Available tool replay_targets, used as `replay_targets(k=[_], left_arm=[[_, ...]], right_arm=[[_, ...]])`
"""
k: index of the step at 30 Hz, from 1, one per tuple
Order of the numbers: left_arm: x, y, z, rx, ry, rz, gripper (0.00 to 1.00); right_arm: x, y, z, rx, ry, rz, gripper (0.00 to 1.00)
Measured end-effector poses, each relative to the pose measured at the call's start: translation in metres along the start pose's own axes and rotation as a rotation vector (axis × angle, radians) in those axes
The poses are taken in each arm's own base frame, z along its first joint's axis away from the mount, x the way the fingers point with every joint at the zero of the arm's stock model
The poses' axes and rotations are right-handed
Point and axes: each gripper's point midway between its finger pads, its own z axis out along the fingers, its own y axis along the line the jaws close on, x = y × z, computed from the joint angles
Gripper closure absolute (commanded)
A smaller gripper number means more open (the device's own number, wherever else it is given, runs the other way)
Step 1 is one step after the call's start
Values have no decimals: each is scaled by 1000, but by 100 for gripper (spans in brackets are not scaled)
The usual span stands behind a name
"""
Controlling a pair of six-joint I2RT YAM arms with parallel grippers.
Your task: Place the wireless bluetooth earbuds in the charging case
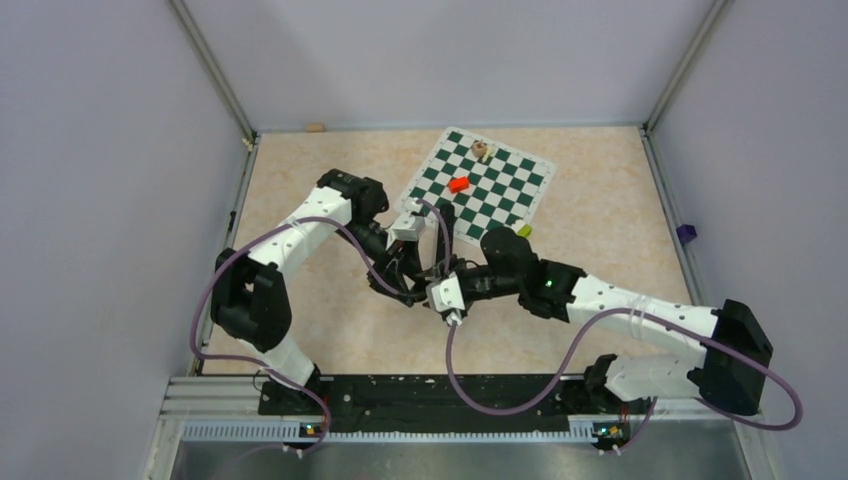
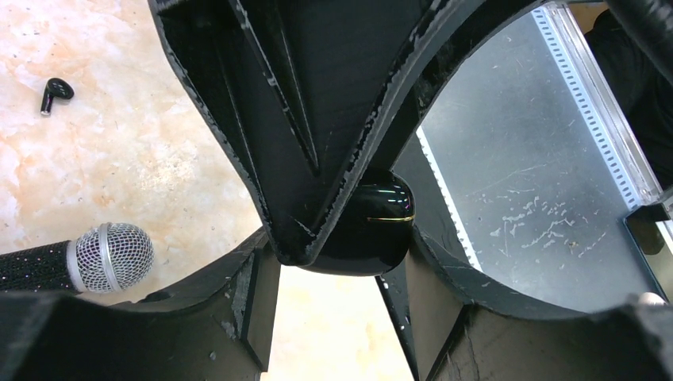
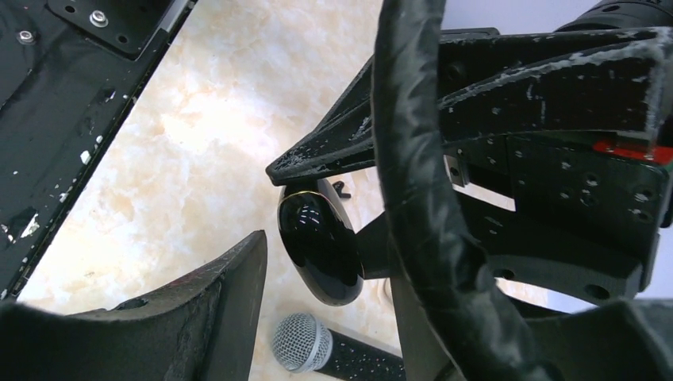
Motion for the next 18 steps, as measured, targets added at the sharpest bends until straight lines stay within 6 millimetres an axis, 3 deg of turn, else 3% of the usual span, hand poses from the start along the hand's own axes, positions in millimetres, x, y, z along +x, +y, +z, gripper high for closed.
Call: replay_targets(k=[2, 5, 7, 9, 18], left_arm=[[0, 0, 0, 0, 0, 0, 50], [0, 0, 0, 1, 1, -3, 37], [0, 0, 0, 1, 1, -8, 15], [0, 0, 0, 0, 1, -10, 2], [-1, -2, 0, 1, -8, -29, 1]], right_arm=[[0, 3, 2, -12, -2, -3, 100], [3, 4, 4, -18, 2, -2, 100], [3, 3, 4, -13, 6, 2, 100], [3, 2, 4, -2, 11, 8, 100], [8, -4, 2, 36, 43, 56, 100]])
